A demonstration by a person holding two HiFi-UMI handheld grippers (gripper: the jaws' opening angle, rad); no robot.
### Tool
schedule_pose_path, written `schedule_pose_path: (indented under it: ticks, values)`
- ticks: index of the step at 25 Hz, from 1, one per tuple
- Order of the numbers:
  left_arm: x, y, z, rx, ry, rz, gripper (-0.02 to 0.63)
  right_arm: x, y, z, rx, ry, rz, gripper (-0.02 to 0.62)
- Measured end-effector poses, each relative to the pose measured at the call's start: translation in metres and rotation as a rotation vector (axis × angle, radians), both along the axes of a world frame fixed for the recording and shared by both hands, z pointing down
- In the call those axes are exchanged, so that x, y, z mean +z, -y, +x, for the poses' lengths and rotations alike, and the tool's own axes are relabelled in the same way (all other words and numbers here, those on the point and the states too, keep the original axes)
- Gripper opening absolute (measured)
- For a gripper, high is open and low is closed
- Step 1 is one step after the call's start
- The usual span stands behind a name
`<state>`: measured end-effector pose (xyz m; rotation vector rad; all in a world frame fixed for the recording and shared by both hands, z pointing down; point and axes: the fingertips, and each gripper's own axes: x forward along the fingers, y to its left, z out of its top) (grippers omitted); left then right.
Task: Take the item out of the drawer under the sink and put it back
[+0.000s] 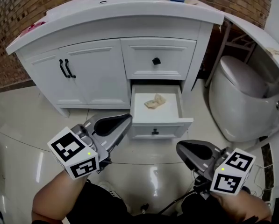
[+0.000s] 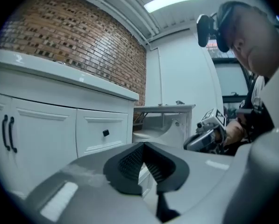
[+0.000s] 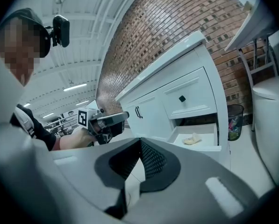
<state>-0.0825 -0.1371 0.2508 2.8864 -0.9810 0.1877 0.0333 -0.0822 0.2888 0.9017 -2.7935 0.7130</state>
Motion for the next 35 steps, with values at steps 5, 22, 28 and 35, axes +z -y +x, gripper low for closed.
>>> schedule_pose_path:
  ticks: [5, 22, 28, 35]
  values:
    - [-0.006, 0.028, 0.006, -0.001, 0.102, 0.043, 0.006, -0.001, 0.003, 0.004, 0.010, 0.009, -0.005, 0.003]
    - [0.115, 0.176, 0.072, 0.071, 0.574, -0.006, 0.006, 0.004, 0.014, 0.014, -0.005, 0.012, -0.035, 0.003]
    - [0.170, 0.211, 0.083, 0.149, 0.727, -0.032, 0.054, 0.008, 0.026, 0.024, 0.013, 0.027, -0.064, 0.003]
    - [0.213, 0.226, 0.088, 0.230, 0.789, -0.110, 0.095, 0.006, 0.032, 0.024, 0.005, 0.042, -0.067, 0.003]
